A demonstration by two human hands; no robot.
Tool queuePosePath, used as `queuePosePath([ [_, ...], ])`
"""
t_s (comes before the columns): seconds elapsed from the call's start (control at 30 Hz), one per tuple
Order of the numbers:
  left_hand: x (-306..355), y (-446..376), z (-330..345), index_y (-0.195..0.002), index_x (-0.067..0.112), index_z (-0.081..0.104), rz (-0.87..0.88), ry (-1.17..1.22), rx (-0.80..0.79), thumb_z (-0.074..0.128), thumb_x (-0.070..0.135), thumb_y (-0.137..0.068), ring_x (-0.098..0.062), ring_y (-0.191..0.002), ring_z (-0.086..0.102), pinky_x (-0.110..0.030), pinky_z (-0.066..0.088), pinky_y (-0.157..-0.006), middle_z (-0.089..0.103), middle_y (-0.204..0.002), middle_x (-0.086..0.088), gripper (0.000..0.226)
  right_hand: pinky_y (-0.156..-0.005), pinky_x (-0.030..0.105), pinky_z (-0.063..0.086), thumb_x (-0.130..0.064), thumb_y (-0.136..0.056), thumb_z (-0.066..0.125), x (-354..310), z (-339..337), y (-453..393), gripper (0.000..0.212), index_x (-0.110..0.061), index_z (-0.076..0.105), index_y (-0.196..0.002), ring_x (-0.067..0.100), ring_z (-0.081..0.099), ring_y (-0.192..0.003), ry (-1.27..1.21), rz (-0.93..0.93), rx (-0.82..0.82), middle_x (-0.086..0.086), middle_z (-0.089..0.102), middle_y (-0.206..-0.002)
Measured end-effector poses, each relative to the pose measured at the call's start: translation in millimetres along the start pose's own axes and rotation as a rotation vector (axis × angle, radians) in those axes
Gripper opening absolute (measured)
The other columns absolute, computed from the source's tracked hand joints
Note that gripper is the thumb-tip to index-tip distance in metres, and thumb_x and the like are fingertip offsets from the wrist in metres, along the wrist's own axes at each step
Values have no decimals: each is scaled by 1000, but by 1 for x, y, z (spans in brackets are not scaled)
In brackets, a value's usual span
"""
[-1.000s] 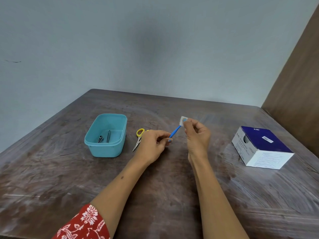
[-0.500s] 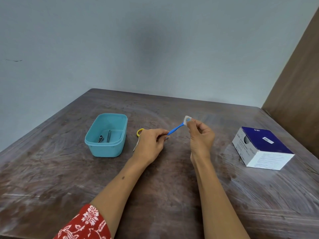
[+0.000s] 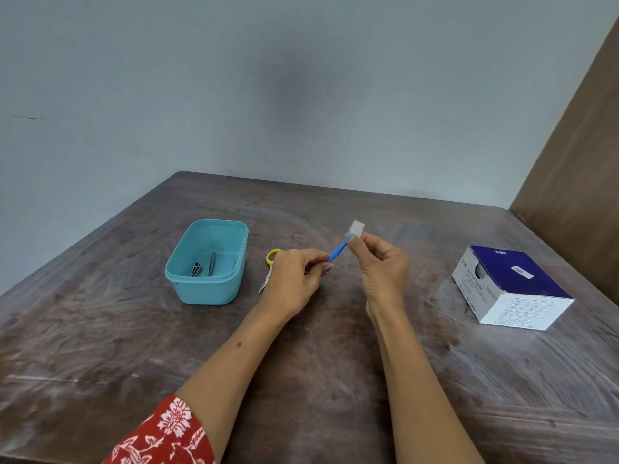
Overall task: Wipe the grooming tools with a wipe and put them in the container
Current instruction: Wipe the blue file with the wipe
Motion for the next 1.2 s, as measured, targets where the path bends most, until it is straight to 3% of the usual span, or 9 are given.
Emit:
queuePosePath([
  [0.13, 0, 1, 2, -100, 5, 71, -58, 86, -9, 65, 9, -84, -7, -77, 69, -32, 57, -79, 73, -86, -6, 18, -68, 11, 49, -10, -78, 74, 1, 1, 0, 19, -2, 72, -95, -1, 67, -74, -41, 12, -7, 1, 72, -83],
  [0.33, 1, 3, 6, -98, -1, 70, -154, 265, -11, 62, 0, -84, -7, -69, 68, -24, 58, -73, 71, -81, -12, 16, -88, 24, 47, -15, -86, 65, 6, -5, -2, 9, -14, 72, -90, 4, 67, -88, -138, 78, 38, -8, 73, -81],
  [0.43, 0, 3, 6, -98, -1, 70, -171, 293, -16, 62, 0, -85, -3, -66, 67, -20, 57, -70, 70, -79, -9, 16, -82, 18, 50, -13, -82, 69, 6, -1, 2, 17, -6, 72, -98, 3, 67, -88, -45, 59, -20, 1, 73, -89],
  [0.5, 1, 3, 6, -99, -1, 69, -173, 298, -13, 61, 0, -85, 0, -64, 66, -19, 57, -69, 70, -80, -10, 17, -74, 12, 50, -7, -82, 68, 3, 4, 3, 18, -3, 71, -100, -3, 66, -80, -18, 25, -68, -6, 72, -83],
  [0.6, 0, 3, 6, -101, -1, 69, -181, 302, -12, 61, 0, -85, 0, -64, 67, -18, 56, -69, 70, -80, -8, 17, -69, 10, 49, -12, -86, 65, 1, 6, 4, 8, -12, 73, -86, -3, 66, -76, 12, 5, -90, -13, 72, -71],
  [0.7, -1, 3, 6, -101, 0, 69, -200, 320, -10, 61, 0, -85, -1, -64, 67, -18, 56, -68, 69, -77, -5, 17, -71, 12, 51, -18, -89, 62, 1, 5, 4, 13, -18, 73, -81, -1, 67, -76, 26, 2, -82, -12, 72, -72],
  [0.83, -1, 3, 6, -101, 2, 69, -210, 332, -17, 62, 2, -85, -3, -66, 68, -19, 57, -69, 70, -79, -5, 17, -72, 19, 50, -15, -86, 65, 3, 5, 3, 16, -7, 72, -97, 3, 66, -77, -15, 42, -77, -6, 72, -80],
  [0.97, 2, 4, 6, -102, 1, 68, -212, 335, -25, 61, 1, -85, 0, -65, 67, -15, 55, -67, 69, -81, -5, 18, -74, 25, 51, -17, -87, 64, 2, 3, 4, 9, -16, 73, -86, 2, 66, -75, -36, 52, -53, -6, 72, -78],
  [1.2, 6, 6, 9, -105, 3, 68, -211, 347, -60, 61, 4, -85, -11, -73, 69, -22, 57, -71, 69, -84, -7, 21, -67, 8, 51, -6, -82, 68, -3, 8, 7, 19, -13, 69, -100, -9, 65, -75, -32, 7, -103, -9, 69, -85],
])
Point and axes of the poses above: each hand's wrist, its own y-axis away from the middle knuckle, its own z-axis out of the palm, x = y × z, the point moved 6 cm from there along -y, towards the middle knuckle
